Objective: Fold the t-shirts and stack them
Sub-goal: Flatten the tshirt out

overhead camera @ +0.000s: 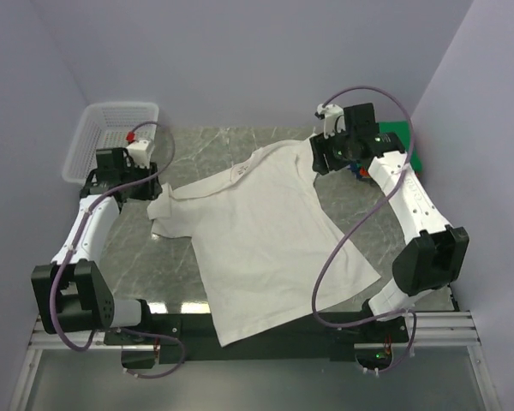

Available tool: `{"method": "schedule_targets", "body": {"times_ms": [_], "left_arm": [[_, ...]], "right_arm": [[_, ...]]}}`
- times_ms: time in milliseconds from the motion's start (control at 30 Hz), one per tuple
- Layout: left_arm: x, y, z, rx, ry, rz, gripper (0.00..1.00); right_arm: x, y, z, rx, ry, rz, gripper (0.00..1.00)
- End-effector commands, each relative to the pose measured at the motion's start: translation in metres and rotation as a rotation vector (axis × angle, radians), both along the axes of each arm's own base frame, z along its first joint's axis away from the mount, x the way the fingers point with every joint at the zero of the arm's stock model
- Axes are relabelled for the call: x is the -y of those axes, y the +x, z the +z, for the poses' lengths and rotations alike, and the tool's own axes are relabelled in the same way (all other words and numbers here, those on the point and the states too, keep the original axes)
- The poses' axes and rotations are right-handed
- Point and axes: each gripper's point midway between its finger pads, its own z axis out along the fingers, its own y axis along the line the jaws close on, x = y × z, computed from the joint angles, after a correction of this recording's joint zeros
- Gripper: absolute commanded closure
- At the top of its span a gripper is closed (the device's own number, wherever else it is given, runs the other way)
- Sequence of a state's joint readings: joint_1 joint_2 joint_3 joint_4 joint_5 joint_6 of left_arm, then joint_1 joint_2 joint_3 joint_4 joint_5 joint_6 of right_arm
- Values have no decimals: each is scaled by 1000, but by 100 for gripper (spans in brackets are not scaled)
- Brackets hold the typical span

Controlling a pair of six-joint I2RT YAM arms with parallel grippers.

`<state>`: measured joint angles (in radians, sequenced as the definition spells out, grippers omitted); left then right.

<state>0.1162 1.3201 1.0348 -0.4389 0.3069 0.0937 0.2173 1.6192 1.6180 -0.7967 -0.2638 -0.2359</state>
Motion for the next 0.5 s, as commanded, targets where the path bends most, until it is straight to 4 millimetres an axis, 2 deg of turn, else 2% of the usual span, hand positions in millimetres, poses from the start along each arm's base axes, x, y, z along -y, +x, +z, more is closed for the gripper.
{"method": "schedule_targets", "body": {"times_ms": [0,67,100,133,167,267,433,467], "left_arm": [[29,3,-8,13,67,-206,57],[37,7,-16,-5,87,-239,58],[39,9,-18,-6,100,-252,58],[36,11,-22,-18,116,-251,59],[44,15,-23,-20,131,-275,59],[48,26,-48,-76,201,-295,58],[34,38,-80,-159,265,-257,60],[32,37,-91,-185,275,-253,60]], "right_arm": [[9,-50,-75,-266,-94,76,44],[13,-64,-90,-320,-121,75,50],[17,-76,-106,-368,-138,78,56],[20,-82,-113,-392,-159,78,58],[22,-86,-121,-410,-171,75,59],[36,-107,-154,-494,-245,77,61],[58,-109,-192,-551,-378,50,63],[64,-104,-195,-543,-408,34,63]]}}
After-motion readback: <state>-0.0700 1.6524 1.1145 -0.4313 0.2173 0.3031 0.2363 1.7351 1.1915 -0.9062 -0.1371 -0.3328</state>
